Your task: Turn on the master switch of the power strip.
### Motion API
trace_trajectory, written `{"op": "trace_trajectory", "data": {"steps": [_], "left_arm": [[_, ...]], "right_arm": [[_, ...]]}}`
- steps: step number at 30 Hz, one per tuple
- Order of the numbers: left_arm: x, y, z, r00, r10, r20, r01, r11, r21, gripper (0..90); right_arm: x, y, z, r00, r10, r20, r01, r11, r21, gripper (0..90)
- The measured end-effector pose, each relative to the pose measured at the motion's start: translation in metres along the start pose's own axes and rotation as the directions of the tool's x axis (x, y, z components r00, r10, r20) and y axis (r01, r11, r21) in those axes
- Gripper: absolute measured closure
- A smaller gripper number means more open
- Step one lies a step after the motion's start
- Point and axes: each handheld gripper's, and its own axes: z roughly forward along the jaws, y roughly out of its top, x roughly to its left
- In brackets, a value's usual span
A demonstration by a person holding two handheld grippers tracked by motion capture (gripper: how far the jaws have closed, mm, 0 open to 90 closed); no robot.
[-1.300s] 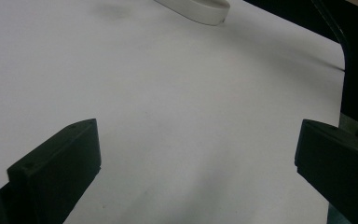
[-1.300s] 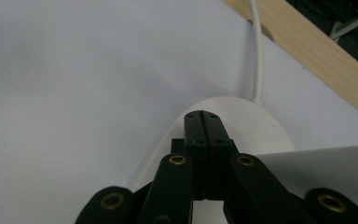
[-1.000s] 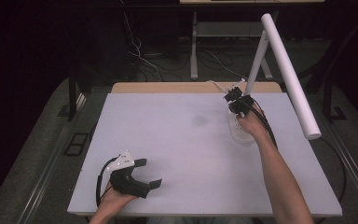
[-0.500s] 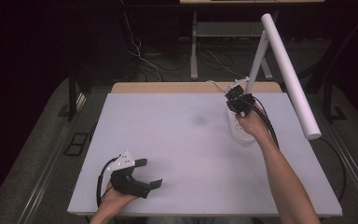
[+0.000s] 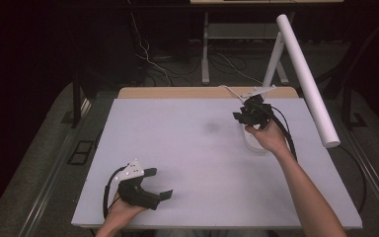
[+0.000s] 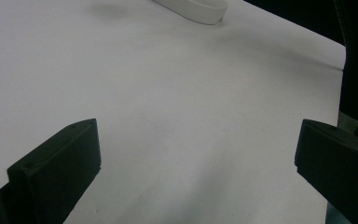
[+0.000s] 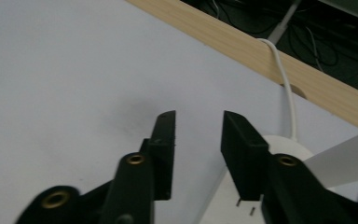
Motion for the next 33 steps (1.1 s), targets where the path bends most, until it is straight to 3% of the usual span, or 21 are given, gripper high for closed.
{"op": "trace_trajectory", "data": {"steps": [5, 6, 8, 11, 12, 17, 24, 33], "left_arm": [[0.0, 0.0, 0.001, 1.0, 0.004, 0.007, -0.004, 1.0, 0.002, 0.0], [0.0, 0.0, 0.001, 1.0, 0.004, 0.007, -0.004, 1.0, 0.002, 0.0], [0.0, 0.001, 0.001, 1.0, 0.005, 0.008, -0.005, 1.0, 0.0, 0.0], [-0.001, 0.001, 0.001, 1.0, 0.004, 0.008, -0.004, 1.0, 0.0, 0.0], [-0.001, 0.001, 0.002, 1.0, 0.004, 0.008, -0.004, 1.0, 0.001, 0.0], [-0.001, 0.001, 0.002, 1.0, 0.0, 0.009, 0.0, 1.0, -0.001, 0.0], [-0.001, 0.001, 0.002, 1.0, 0.002, 0.01, -0.002, 1.0, -0.004, 0.0], [-0.001, 0.001, 0.002, 0.9999, 0.004, 0.01, -0.004, 1.0, -0.005, 0.0]], "right_arm": [[0.002, -0.009, -0.012, 0.9977, 0.036, -0.058, -0.038, 0.999, -0.032, 34.0], [0.002, -0.009, -0.012, 0.9977, 0.036, -0.058, -0.038, 0.999, -0.032, 34.0], [0.004, -0.014, -0.018, 0.9971, 0.028, -0.071, -0.03, 0.999, -0.03, 15.5], [0.007, -0.017, -0.023, 0.9964, 0.025, -0.081, -0.027, 0.999, -0.029, 10.8], [0.01, -0.021, -0.028, 0.9949, 0.016, -0.1, -0.02, 0.999, -0.033, 2.4], [0.016, -0.032, -0.04, 0.9911, -0.001, -0.133, -0.004, 0.999, -0.038, 0.2], [0.021, -0.047, -0.054, 0.9893, -0.005, -0.146, -0.002, 0.999, -0.049, 0.2], [0.023, -0.082, -0.075, 0.979, 0.044, -0.199, -0.063, 0.994, -0.09, 0.2]]}}
